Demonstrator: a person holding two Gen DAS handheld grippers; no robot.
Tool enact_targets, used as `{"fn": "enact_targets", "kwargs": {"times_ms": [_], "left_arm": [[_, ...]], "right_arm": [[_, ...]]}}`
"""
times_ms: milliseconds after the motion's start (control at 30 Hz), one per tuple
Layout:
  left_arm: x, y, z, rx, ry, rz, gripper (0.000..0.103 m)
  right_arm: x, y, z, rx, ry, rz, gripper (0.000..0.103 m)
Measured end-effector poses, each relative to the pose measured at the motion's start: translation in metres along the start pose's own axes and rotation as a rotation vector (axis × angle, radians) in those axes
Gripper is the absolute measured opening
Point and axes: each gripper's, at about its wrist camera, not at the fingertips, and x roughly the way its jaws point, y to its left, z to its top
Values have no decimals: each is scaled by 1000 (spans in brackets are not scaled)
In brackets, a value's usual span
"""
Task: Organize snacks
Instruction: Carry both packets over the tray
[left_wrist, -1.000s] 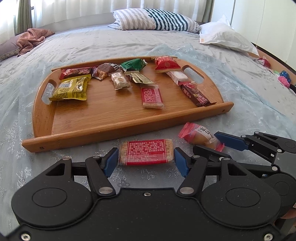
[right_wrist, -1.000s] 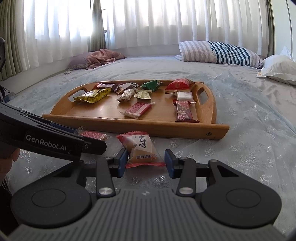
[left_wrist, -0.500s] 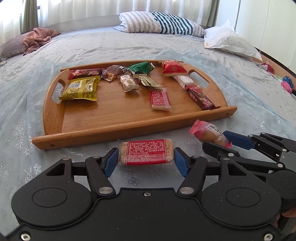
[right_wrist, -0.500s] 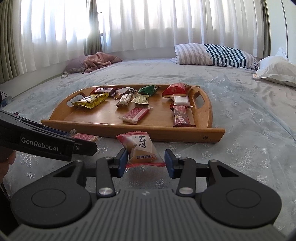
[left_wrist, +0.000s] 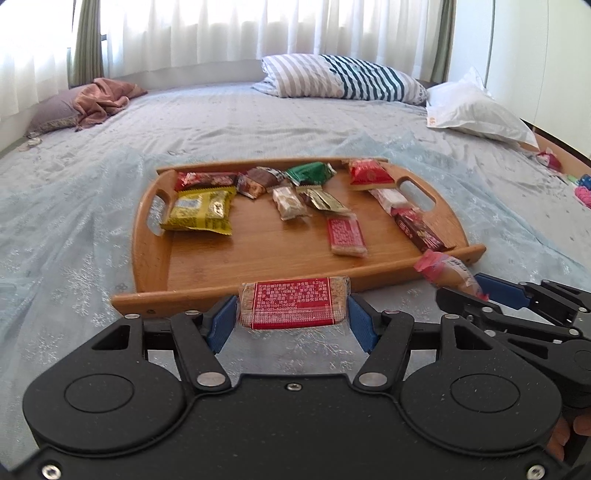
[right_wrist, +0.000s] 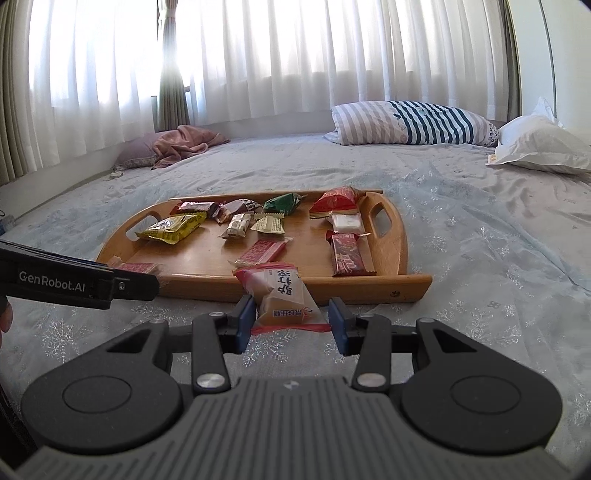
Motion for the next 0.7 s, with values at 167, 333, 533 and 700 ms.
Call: {"fn": "enact_targets", "kwargs": {"times_ms": [167, 333, 533, 700], "left_arm": [[-3, 9, 5, -30, -16, 8, 62], [-3, 20, 13, -61, -30, 27, 62], [5, 34, 21, -86, -26, 51, 62], [12, 43, 26, -98, -26, 70, 62]], "right_arm": [[-2, 1, 5, 0, -25, -23, 48], [0, 4, 11, -7, -38, -26, 48], [7, 13, 19, -24, -48, -15, 48], [16, 23, 27, -44, -54, -6, 48]]}}
